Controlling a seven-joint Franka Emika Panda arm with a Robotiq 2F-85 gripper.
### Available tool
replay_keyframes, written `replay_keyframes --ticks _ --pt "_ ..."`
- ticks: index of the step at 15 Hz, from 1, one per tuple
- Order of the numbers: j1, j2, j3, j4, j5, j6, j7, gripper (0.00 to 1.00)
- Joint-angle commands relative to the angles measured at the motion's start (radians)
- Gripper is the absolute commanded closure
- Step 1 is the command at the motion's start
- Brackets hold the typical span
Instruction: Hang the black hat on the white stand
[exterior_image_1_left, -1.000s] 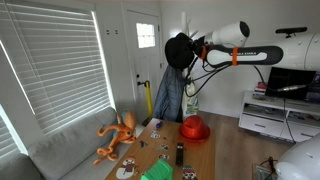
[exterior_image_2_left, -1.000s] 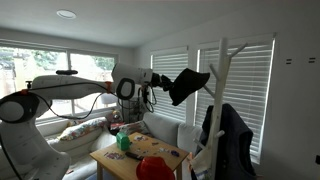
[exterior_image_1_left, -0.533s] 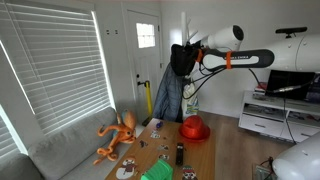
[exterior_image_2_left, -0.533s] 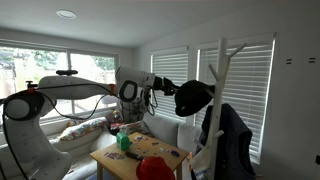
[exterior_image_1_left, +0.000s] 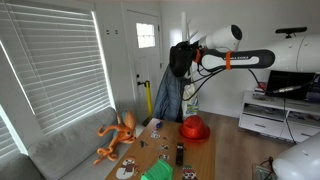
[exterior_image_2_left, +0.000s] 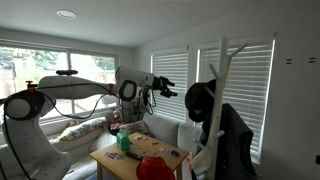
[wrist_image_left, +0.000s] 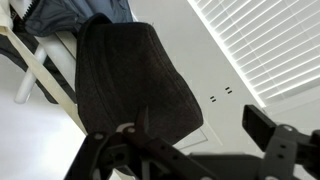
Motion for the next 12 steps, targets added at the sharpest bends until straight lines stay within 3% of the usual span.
replay_keyframes --ticks 1,3,12 --pt "0.055 -0.035 -0.028 -0.008 0.042 -0.092 -0.022 0.0" --pt "0.112 -0.04 -0.071 -0.012 -0.006 -0.123 -0.013 0.0" --pt "0.17 -0.035 -0.119 -0.005 -0.116 -0.143 -0.007 0.0"
